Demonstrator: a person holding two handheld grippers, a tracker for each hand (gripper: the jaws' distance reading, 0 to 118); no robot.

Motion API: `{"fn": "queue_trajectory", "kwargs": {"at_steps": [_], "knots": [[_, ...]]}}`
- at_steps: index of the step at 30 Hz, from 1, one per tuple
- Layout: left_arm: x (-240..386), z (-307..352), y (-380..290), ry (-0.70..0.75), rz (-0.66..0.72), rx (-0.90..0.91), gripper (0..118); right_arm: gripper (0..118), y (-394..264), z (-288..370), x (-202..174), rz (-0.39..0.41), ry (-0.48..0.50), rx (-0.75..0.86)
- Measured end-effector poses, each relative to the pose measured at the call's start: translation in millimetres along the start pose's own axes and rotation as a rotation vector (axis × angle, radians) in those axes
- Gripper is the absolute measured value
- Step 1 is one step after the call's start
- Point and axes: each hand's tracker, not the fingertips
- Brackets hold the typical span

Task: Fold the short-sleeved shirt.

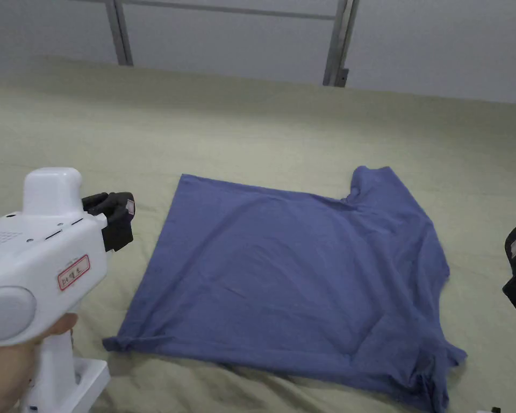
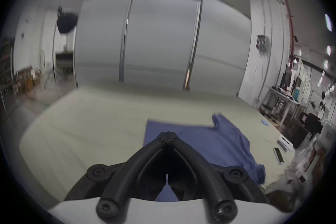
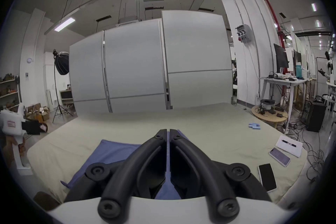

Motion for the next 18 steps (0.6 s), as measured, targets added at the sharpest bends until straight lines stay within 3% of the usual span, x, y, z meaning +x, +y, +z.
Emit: {"fn": "queue_trajectory", "kwargs": {"at_steps": [3, 4, 5, 6, 9, 12, 14, 16, 17, 18], "knots": [[-18.0, -30.3, -32.0, 0.035, 0.059, -0.225, 5, 5, -14.2, -6.5, 2.0, -0.030, 0.007, -0.073], [-20.9, -39.1, -41.3, 0.064, 0.051, -0.296, 37, 5, -18.7, -8.3, 1.0, -0.029, 0.004, -0.090], [-24.3, -51.5, -54.4, 0.065, 0.042, -0.404, 85, 5, -23.3, -10.1, -0.5, -0.025, 0.006, -0.111], [-28.6, -66.9, -68.3, 0.082, 0.011, -0.544, 118, 5, -26.9, -12.2, -0.7, -0.022, 0.011, -0.131], [-27.8, -82.8, -96.4, 0.134, -0.069, -0.694, 117, 5, -36.2, -15.3, -4.5, -0.015, 0.025, -0.173], [-31.6, -93.9, -127.2, 0.151, -0.051, -0.727, 113, 5, -43.1, -18.4, -3.1, -0.011, 0.024, -0.209], [-33.0, -97.4, -131.1, 0.156, 0.038, -0.718, 84, 5, -47.4, -19.7, -1.2, -0.017, 0.020, -0.233], [-39.3, -102.3, -128.8, 0.165, 0.098, -0.696, 37, 5, -52.4, -22.4, 0.5, -0.016, 0.009, -0.262], [-40.4, -105.3, -128.8, 0.156, 0.106, -0.707, 20, 6, -56.0, -25.9, 2.5, -0.017, 0.003, -0.298], [-39.7, -108.5, -129.6, 0.149, 0.101, -0.720, 12, 14, -61.3, -30.2, 10.0, -0.020, -0.003, -0.332]]}}
